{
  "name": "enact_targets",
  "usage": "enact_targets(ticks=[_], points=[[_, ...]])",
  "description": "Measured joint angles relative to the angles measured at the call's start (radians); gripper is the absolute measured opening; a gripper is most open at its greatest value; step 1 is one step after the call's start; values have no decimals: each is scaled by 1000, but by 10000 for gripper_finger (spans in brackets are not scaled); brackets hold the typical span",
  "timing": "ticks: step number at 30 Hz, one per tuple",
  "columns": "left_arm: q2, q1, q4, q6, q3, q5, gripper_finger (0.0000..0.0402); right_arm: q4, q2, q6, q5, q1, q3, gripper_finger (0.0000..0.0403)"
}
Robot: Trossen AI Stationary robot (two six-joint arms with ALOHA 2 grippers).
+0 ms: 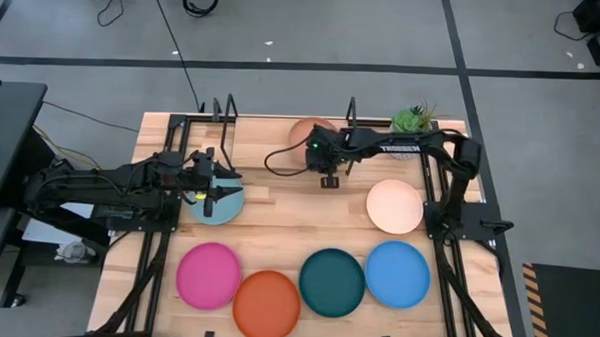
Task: Place and stack plates onto a shelf
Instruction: Stack the light orange plate on top of the gray plate on the shelf, then stack the light blue plate on top of the light orange plate
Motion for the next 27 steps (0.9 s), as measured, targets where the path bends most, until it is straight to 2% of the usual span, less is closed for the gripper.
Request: enact_targets(ticks=[4,10,18,27], points=[[0,0,0,0,0,0,173,13,-23,8,31,9,0,111],[0,0,0,0,0,0,173,188,-20,52,23,12,0,113],[1,0,-37,-11,0,0,173,214,-15,88,17,12,0,113],[6,0,-13,-7,0,0,173,419,80,47,-4,-21,-2,113]])
